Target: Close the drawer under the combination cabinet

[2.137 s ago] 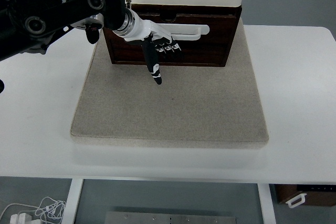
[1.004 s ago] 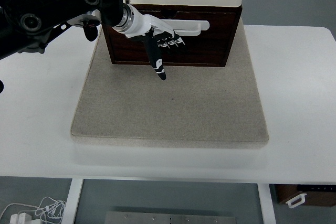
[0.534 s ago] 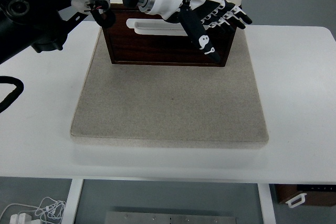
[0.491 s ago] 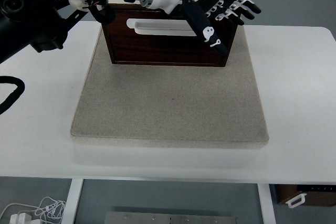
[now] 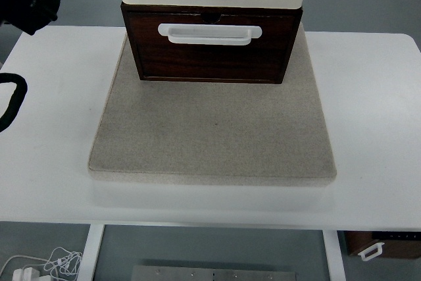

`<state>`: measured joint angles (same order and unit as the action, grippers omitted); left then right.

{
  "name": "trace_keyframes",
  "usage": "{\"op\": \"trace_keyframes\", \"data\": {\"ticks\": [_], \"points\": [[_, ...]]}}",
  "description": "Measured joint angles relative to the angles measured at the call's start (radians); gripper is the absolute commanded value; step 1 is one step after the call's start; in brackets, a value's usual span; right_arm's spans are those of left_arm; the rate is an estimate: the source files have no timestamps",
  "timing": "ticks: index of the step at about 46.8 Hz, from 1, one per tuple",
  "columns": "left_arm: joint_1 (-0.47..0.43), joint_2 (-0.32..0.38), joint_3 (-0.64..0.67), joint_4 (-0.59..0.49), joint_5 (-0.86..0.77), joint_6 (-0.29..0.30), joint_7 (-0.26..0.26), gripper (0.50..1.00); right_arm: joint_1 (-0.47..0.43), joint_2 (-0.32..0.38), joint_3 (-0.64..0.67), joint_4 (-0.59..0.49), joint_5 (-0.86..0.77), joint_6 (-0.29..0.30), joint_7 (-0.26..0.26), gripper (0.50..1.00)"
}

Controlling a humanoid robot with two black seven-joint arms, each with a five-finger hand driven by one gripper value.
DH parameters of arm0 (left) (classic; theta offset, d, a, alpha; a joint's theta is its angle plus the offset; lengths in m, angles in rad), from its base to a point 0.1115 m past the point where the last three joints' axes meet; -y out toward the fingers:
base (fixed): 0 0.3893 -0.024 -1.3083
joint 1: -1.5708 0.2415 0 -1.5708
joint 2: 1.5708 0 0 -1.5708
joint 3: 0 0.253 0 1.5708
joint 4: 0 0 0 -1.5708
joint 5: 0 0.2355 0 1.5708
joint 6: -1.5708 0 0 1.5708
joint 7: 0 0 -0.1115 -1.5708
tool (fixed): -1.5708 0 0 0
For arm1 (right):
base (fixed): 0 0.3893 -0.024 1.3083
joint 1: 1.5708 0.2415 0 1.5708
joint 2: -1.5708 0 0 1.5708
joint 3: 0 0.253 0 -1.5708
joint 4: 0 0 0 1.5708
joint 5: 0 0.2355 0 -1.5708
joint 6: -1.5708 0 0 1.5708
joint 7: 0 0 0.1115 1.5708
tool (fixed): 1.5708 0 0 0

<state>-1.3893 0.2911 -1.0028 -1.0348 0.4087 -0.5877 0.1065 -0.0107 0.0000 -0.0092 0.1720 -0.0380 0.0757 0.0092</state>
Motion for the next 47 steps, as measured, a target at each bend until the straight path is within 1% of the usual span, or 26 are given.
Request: {"op": "trace_keyframes", "data": {"ticks": [8, 12, 20, 25, 29, 33, 36, 39, 44, 47], "points": [[-0.008, -0.001, -0.146, 0.069, -0.018, 0.008, -0.045, 1.0, 0.0, 0.0, 0.0, 0.001, 0.0, 0.0, 0.0, 0.952], [-0.008, 0.0, -0.208, 0.108, -0.062, 0.038, -0.057, 1.0, 0.0, 0.0, 0.005, 0.0, 0.0, 0.0, 0.0, 0.952], [-0.007, 0.006, -0.278, 0.187, -0.106, 0.154, -0.069, 1.0, 0.0, 0.0, 0.006, 0.003, -0.001, 0.0, 0.0, 0.952], [-0.007, 0.03, -0.317, 0.243, -0.11, 0.22, -0.101, 1.0, 0.0, 0.0, 0.008, 0.002, -0.003, 0.0, 0.0, 0.952], [-0.007, 0.037, -0.326, 0.303, -0.136, 0.271, -0.124, 1.0, 0.0, 0.0, 0.011, 0.002, -0.004, 0.0, 0.0, 0.952], [-0.007, 0.036, -0.323, 0.369, -0.17, 0.346, -0.154, 1.0, 0.0, 0.0, 0.009, 0.003, -0.004, 0.0, 0.0, 0.952], [-0.008, 0.036, -0.315, 0.42, -0.187, 0.393, -0.164, 1.0, 0.0, 0.0, 0.008, 0.004, -0.003, 0.0, 0.0, 0.952], [-0.01, 0.036, -0.314, 0.465, -0.19, 0.423, -0.166, 1.0, 0.0, 0.0, 0.009, 0.004, -0.003, 0.0, 0.0, 0.952], [-0.011, 0.037, -0.312, 0.525, -0.192, 0.451, -0.167, 1.0, -0.002, 0.0, 0.007, 0.003, -0.001, 0.0, 0.0, 0.952], [-0.011, 0.037, -0.31, 0.561, -0.192, 0.484, -0.167, 1.0, -0.006, 0.0, 0.004, 0.004, -0.002, 0.0, 0.0, 0.952]]}}
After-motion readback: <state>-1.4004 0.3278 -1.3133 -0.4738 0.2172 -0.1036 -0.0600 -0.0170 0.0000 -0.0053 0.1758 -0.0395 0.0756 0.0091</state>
